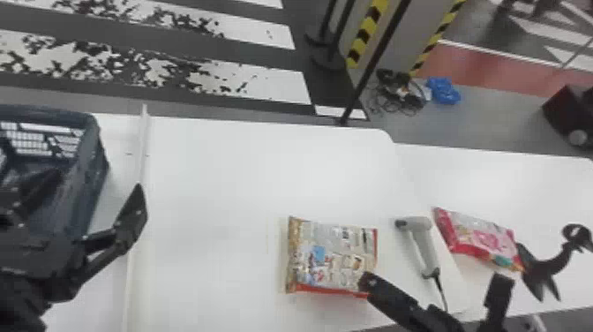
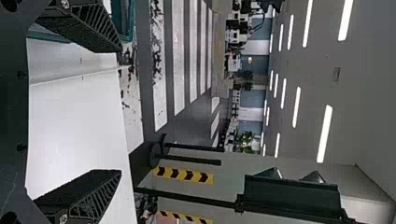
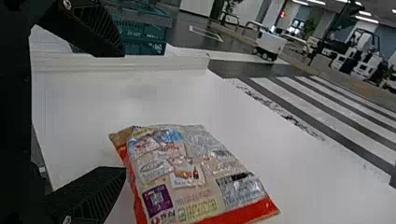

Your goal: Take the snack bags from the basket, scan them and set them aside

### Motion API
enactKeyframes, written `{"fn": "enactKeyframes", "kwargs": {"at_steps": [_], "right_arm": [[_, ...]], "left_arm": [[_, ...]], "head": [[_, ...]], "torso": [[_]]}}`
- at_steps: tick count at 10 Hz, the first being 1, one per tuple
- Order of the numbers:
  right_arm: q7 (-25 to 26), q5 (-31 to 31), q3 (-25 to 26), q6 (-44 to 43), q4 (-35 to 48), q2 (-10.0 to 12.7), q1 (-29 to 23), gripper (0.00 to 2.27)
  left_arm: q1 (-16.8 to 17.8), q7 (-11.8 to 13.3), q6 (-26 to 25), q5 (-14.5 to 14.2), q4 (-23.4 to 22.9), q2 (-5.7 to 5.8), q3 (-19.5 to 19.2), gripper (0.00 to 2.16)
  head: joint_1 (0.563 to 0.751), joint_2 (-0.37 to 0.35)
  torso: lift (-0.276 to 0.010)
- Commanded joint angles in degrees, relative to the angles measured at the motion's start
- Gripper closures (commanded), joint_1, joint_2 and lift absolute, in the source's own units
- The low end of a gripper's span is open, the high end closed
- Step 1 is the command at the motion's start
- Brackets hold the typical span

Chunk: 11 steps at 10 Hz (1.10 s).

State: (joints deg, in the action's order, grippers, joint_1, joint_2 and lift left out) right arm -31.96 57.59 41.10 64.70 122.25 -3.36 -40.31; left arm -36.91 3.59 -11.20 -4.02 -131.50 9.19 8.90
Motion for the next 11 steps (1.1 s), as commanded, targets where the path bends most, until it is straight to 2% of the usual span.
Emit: {"fn": "enactKeyframes", "kwargs": {"at_steps": [1, 2, 3, 4, 5, 6, 7, 11], "right_arm": [[-5.83, -8.81, -4.01, -9.55, 1.32, -2.35, 0.84, 0.09], [-10.23, -14.35, -6.91, -19.92, 1.15, -3.41, 1.19, 0.24], [-12.86, -17.07, -8.23, -20.27, 0.71, -5.43, 3.04, 0.81], [-12.95, -19.98, -9.99, -20.27, 0.36, -7.72, 4.62, 1.78], [-13.83, -23.14, -11.30, -22.03, -1.49, -8.42, 6.91, 2.25], [-14.36, -26.48, -13.24, -31.34, -5.00, -10.00, 7.79, 2.25], [-14.53, -30.61, -14.03, -35.91, -8.87, -10.79, 9.98, 2.25], [-13.83, -42.21, -18.51, -53.84, -28.47, -17.38, 19.21, 2.25]], "left_arm": [[-0.09, -0.07, 0.17, 0.33, 0.02, -0.05, 0.32, 0.07], [-0.53, -0.07, 0.34, 0.41, -0.16, -0.05, 0.32, 0.07], [-0.88, -0.07, 0.34, 0.76, -0.16, 0.04, 0.32, 0.07], [-1.14, -0.07, 0.34, 0.94, -0.24, 0.13, 0.32, 0.07], [-1.14, -0.07, 0.34, 1.03, -0.24, 0.13, 0.68, 0.07], [-1.14, 0.02, 0.34, 1.20, -0.24, 0.39, 1.29, 0.07], [-1.14, 0.28, 0.34, 1.47, -0.24, 0.57, 1.73, 0.07], [-1.14, 1.16, -0.01, 1.56, 0.20, 1.27, 2.35, 0.07]], "head": [[0.695, -0.293], [0.695, -0.282], [0.695, -0.277], [0.695, -0.267], [0.695, -0.262], [0.695, -0.257], [0.695, -0.264], [0.695, -0.350]], "torso": [[-0.075], [-0.075], [-0.075], [-0.075], [-0.075], [-0.075], [-0.075], [-0.075]]}}
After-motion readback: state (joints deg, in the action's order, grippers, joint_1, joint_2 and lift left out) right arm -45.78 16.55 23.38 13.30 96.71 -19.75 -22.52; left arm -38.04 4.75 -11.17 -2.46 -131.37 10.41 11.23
